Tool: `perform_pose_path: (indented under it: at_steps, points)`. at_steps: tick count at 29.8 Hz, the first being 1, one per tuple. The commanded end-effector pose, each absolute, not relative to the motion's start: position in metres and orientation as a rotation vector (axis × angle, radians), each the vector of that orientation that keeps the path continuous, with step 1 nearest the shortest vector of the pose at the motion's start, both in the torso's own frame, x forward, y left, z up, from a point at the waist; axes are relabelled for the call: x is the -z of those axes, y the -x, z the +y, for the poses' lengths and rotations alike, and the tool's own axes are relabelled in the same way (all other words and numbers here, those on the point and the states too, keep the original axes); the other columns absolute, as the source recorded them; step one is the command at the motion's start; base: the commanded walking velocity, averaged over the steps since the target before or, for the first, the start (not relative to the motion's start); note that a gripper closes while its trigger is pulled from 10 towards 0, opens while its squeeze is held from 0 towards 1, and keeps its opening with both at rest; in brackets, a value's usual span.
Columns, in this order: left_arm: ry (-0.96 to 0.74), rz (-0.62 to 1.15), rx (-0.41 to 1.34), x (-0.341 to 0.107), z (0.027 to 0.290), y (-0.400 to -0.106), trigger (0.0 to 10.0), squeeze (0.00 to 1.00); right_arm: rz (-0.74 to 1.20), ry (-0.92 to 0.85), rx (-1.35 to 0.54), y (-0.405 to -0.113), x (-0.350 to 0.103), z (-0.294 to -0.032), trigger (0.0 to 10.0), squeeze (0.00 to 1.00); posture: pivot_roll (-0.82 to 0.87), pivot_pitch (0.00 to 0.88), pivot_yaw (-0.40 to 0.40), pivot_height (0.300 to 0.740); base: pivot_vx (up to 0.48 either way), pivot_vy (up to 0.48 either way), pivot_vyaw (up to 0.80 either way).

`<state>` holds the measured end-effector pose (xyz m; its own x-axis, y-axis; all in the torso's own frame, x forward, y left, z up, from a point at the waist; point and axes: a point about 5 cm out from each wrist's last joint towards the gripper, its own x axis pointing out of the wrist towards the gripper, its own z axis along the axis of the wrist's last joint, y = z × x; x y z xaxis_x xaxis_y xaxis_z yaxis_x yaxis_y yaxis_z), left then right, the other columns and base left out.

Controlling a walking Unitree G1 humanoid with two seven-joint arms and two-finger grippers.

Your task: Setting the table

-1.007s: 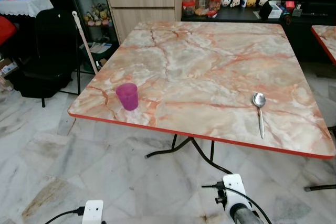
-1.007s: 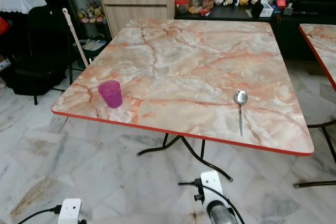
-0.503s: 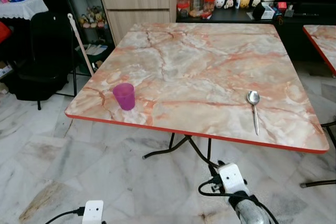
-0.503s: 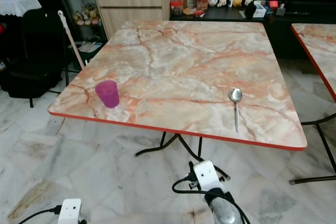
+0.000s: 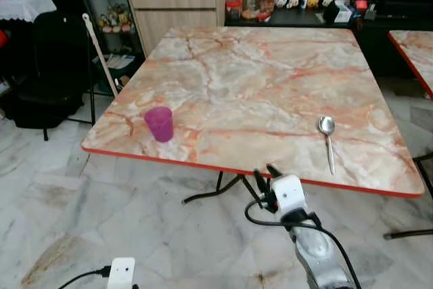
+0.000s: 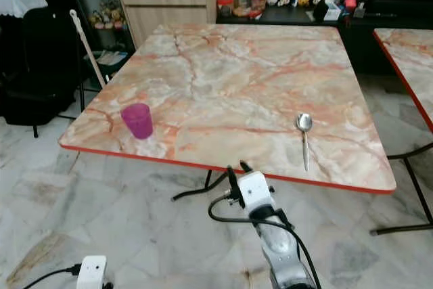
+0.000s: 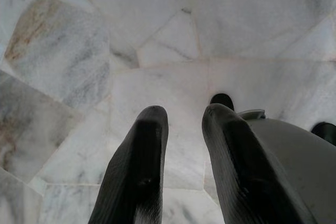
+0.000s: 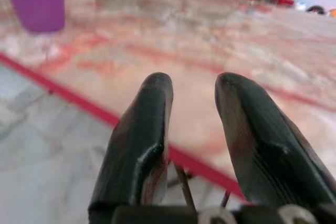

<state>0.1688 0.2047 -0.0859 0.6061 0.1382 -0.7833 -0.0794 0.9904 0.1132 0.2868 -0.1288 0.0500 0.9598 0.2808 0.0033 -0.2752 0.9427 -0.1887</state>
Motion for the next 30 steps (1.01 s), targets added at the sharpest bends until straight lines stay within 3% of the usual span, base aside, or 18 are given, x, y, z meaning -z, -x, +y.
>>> perform_pose_path:
  at_steps: [1,9,23,30]
  points:
    - [-0.082,0.911,-0.121,0.086,0.206,-0.169,10.0,0.00,-0.026,0.049,-0.130,-0.300,-0.059,-0.133,10.0,0.00,0.03,0.000,0.044,0.740,0.000,0.000,0.00]
    - [-0.090,0.909,-0.114,0.084,0.206,-0.173,10.0,0.00,-0.027,0.015,-0.063,-0.326,-0.078,-0.133,10.0,0.00,0.03,0.000,0.053,0.740,0.000,0.000,0.00]
    - [-0.087,0.894,-0.098,0.082,0.200,-0.181,10.0,0.00,0.015,0.078,-0.051,-0.334,-0.077,-0.132,10.0,0.00,0.02,0.000,0.054,0.740,0.000,0.000,0.00]
    - [-0.072,0.904,-0.121,0.084,0.200,-0.176,10.0,0.00,0.013,0.077,-0.059,-0.335,-0.078,-0.129,10.0,0.00,0.03,0.000,0.043,0.740,0.000,-0.388,0.00]
